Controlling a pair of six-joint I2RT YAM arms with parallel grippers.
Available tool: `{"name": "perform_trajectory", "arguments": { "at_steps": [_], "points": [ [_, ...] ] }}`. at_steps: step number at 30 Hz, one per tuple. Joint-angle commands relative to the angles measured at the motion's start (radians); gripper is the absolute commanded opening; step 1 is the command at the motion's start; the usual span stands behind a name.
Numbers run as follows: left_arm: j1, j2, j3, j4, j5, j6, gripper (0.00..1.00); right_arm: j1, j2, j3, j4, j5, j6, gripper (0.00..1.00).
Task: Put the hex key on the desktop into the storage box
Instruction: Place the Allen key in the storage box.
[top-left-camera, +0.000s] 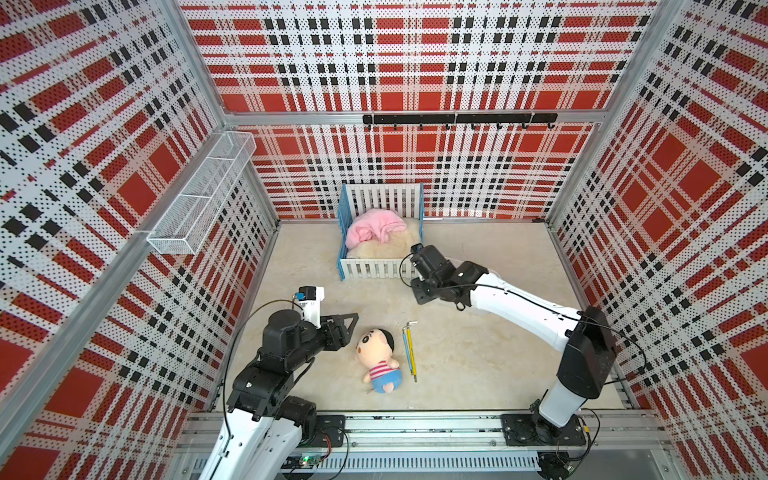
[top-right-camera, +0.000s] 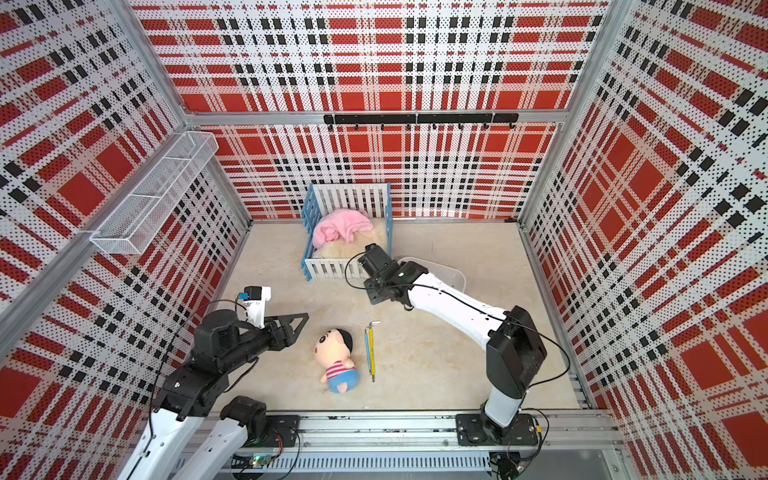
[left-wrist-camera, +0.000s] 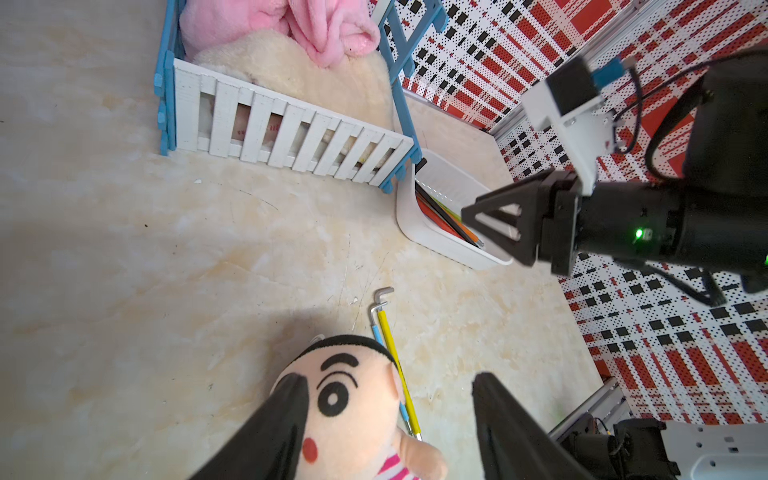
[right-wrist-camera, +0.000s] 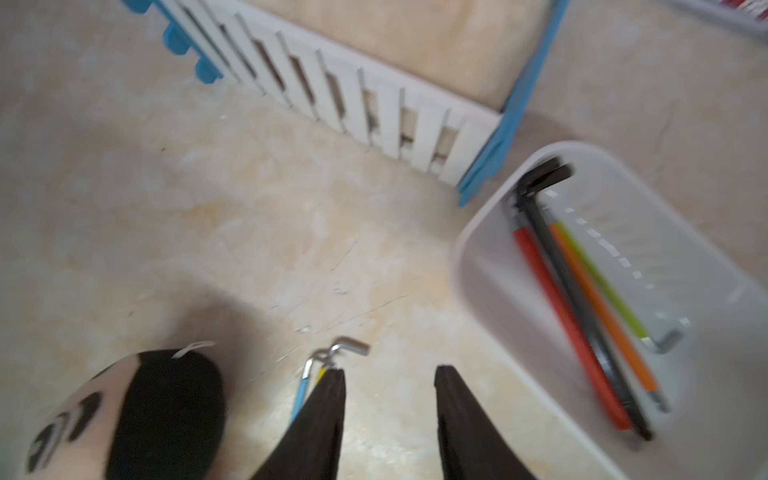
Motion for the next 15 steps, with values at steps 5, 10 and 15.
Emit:
{"name": "perform_trajectory", "arguments": {
  "at_steps": [5, 10, 15],
  "points": [
    [0.006, -0.026, -0.005, 0.008, -0.025, -0.010, 0.68, 0.090, 0.144, 0.004, -0.134, -0.198, 0.314, 0.39],
    [0.007, -0.040, -0.002, 0.005, -0.033, -0.011, 0.68, 0.080, 0.213, 0.033, -0.182, -0.258, 0.336, 0.36],
    [0.007, -0.052, -0.005, -0.001, -0.039, -0.014, 0.68, 0.077, 0.261, 0.062, -0.218, -0.266, 0.354, 0.31]
  ]
}}
